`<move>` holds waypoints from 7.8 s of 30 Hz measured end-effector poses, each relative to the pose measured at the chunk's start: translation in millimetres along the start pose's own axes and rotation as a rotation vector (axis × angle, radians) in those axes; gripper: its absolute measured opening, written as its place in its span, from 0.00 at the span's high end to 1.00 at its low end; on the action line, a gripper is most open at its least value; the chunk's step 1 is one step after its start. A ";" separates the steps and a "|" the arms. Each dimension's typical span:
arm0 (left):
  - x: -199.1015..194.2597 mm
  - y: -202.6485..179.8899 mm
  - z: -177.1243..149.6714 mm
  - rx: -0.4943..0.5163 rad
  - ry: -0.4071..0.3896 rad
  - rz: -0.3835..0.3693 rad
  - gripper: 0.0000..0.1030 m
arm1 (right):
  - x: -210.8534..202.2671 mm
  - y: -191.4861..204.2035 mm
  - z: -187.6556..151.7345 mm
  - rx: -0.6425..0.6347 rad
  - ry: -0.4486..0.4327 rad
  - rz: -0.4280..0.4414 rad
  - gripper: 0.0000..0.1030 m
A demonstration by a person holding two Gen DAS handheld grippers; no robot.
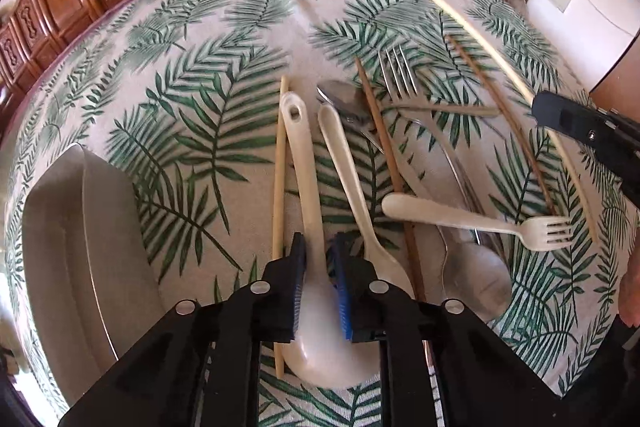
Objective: Organize utensils
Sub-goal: 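Carry the white spoon with the left tool over the grey tray while the right tool brings the chopstick, then open the left tool to drop the spoon in the tray while the right tool releases the chopstick, then grasp a white plastic fork with the right tool while the left tool returns to the utensils, then close the left tool on another white plastic spoon while the right tool holds the fork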
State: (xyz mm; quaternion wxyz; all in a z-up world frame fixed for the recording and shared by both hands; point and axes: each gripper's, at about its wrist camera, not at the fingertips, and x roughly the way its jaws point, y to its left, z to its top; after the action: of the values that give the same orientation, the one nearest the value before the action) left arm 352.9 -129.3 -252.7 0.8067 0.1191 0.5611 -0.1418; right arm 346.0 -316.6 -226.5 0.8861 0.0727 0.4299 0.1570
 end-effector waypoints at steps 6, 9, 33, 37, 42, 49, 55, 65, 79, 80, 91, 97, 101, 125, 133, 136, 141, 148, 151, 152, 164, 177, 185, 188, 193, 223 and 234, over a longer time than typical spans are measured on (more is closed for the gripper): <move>2.4 3.0 -0.8 -0.020 0.008 -0.022 0.92 | 0.1 2.2 0.1 -0.006 0.000 0.005 0.94; -4.0 2.1 -4.2 -0.020 -0.014 -0.013 0.92 | 0.0 4.1 -0.8 -0.012 0.001 0.006 0.94; -114.7 58.5 -39.6 -0.106 -0.281 -0.077 0.92 | -13.7 87.9 -15.5 -0.129 -0.016 0.083 0.94; -123.9 77.7 -47.6 -0.125 -0.310 -0.056 0.92 | -18.5 101.2 -12.5 -0.142 -0.032 0.092 0.94; -125.4 102.3 -59.7 -0.151 -0.330 -0.031 0.92 | -22.2 116.9 -8.7 -0.156 -0.051 0.100 0.94; -116.7 138.8 -74.3 -0.243 -0.347 -0.006 0.92 | -18.9 139.8 -8.3 -0.202 -0.048 0.092 0.94; -98.6 150.7 -79.5 -0.253 -0.296 -0.019 0.92 | -13.4 155.8 -3.8 -0.225 -0.046 0.074 0.94; -70.2 159.7 -84.5 -0.259 -0.216 -0.019 0.91 | 2.9 191.3 10.0 -0.220 -0.054 0.102 0.94; -121.7 203.6 -94.8 -0.345 -0.346 0.009 0.68 | 40.6 237.5 12.7 -0.170 -0.015 0.191 0.94; -124.3 208.4 -95.4 -0.354 -0.352 0.013 0.66 | 44.3 240.7 12.5 -0.166 -0.011 0.198 0.94; -137.4 239.4 -105.1 -0.423 -0.395 0.049 0.28 | 86.4 265.5 12.0 -0.112 0.008 0.223 0.94; -139.8 246.1 -107.3 -0.441 -0.401 0.049 0.27 | 99.8 270.8 1.2 -0.136 0.039 0.199 0.94; -141.0 245.3 -107.1 -0.439 -0.403 0.054 0.25 | 102.1 270.6 -2.8 -0.148 0.049 0.191 0.91; -151.4 134.9 -83.2 -0.255 -0.448 -0.066 0.17 | -34.0 101.2 -5.3 -0.264 -0.047 -0.044 0.80; -135.9 99.7 -78.9 -0.207 -0.407 -0.072 0.17 | -8.8 61.9 -31.4 -0.261 0.051 -0.090 0.80; -132.6 87.9 -78.6 -0.182 -0.401 -0.077 0.17 | -1.0 56.6 -38.7 -0.257 0.087 -0.082 0.80; -124.5 69.9 -78.5 -0.158 -0.383 -0.104 0.17 | 3.6 46.9 -47.6 -0.262 0.128 -0.096 0.80; -109.1 38.9 -75.9 -0.094 -0.346 -0.107 0.17 | 7.7 34.3 -53.5 -0.261 0.168 -0.101 0.80; -103.6 30.7 -75.8 -0.074 -0.335 -0.105 0.17 | 10.5 35.4 -55.6 -0.279 0.180 -0.095 0.68; -102.0 28.8 -75.7 -0.070 -0.332 -0.106 0.17 | 11.7 36.1 -56.1 -0.288 0.183 -0.093 0.66; -85.6 20.2 -75.7 -0.060 -0.295 -0.105 0.17 | 22.1 41.7 -52.6 -0.339 0.218 -0.089 0.75; -70.1 7.2 -58.4 -0.052 -0.280 -0.098 0.23 | 9.6 39.1 -47.4 -0.304 0.190 -0.049 0.93; -46.4 -6.5 -42.1 -0.057 -0.237 -0.125 0.43 | 2.1 29.3 -32.7 -0.221 0.105 -0.050 0.93; -34.7 -10.8 -34.2 -0.055 -0.217 -0.129 0.50 | 1.4 30.1 -32.6 -0.224 0.094 -0.052 0.93; -19.0 -10.8 -20.3 -0.077 -0.197 -0.129 0.70 | 0.7 24.6 -30.3 -0.200 0.081 -0.066 0.93; -54.8 7.1 -35.9 -0.060 -0.247 -0.053 0.94 | -1.7 53.6 -34.8 -0.240 0.066 -0.056 0.93; -94.9 22.7 -43.9 -0.081 -0.320 -0.058 0.94 | -16.7 70.8 -36.8 -0.245 0.031 -0.027 0.93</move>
State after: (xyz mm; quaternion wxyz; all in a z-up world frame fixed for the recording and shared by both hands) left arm 291.6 -83.7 -177.8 0.8854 0.0462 0.4341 -0.1596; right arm 292.2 -255.9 -218.2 0.8838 -0.0445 0.4219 0.1975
